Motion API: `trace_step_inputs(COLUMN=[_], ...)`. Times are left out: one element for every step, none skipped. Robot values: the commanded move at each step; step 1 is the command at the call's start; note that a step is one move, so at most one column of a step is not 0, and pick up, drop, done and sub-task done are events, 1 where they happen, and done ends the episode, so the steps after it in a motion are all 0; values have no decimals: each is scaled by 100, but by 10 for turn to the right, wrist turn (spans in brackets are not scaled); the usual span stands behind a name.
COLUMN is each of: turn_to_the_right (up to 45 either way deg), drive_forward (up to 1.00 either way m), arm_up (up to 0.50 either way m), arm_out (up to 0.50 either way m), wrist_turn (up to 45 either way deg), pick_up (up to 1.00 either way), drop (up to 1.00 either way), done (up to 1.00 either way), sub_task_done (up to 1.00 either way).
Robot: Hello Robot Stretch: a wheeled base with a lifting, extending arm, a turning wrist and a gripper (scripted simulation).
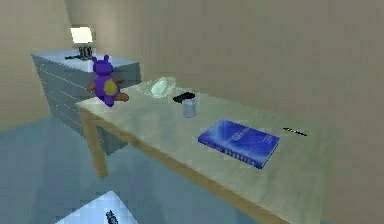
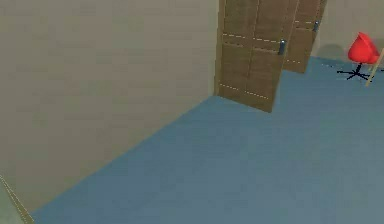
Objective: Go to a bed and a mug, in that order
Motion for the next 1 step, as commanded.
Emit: trace_step_inputs(turn_to_the_right=[0], drive_forward=[0], arm_up=[0], arm_out=[0], wrist_turn=[0], pick_up=[0], drop=[0], done=[100], sub_task_done=[0])
